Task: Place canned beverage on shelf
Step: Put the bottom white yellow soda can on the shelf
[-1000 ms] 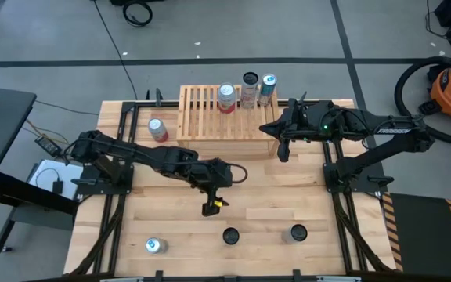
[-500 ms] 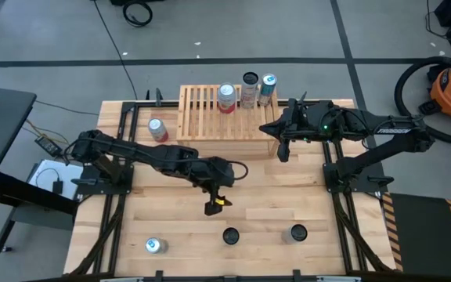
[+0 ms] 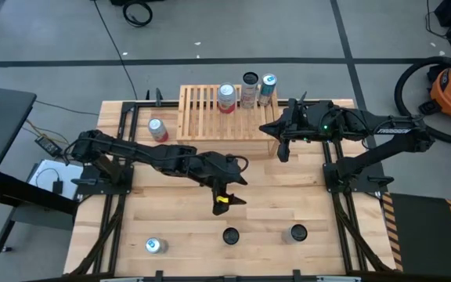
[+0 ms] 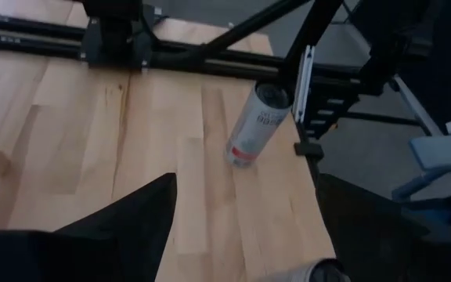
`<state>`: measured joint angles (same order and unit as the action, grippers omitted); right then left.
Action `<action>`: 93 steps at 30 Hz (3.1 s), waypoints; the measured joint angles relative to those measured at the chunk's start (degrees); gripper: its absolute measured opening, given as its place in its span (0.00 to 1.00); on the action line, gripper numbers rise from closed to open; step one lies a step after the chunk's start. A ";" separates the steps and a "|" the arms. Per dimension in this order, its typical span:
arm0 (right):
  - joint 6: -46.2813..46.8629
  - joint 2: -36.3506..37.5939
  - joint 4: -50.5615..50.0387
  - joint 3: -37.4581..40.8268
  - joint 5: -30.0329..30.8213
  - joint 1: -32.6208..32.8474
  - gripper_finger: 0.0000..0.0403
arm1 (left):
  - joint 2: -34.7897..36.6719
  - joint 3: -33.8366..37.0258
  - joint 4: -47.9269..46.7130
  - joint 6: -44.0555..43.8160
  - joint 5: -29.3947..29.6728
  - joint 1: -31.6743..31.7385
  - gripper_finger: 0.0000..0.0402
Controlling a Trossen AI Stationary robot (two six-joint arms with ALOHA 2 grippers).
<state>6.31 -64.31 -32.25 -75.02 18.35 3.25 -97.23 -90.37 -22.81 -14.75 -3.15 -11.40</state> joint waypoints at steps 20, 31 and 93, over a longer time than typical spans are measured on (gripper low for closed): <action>-0.44 -0.02 0.00 0.01 -0.01 0.01 0.02 | 0.00 0.02 -2.87 -1.18 -4.08 -3.10 0.78; 0.43 -0.02 0.00 0.02 -0.27 0.02 0.02 | -0.34 0.02 -4.73 0.05 9.63 -12.30 0.78; 0.72 -0.02 -1.54 0.02 -0.48 0.02 0.02 | -9.15 0.05 -6.78 -8.19 12.41 -15.93 0.78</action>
<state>7.03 -64.34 -33.79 -75.00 17.86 3.27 -106.38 -90.32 -29.59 -22.94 9.27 -27.32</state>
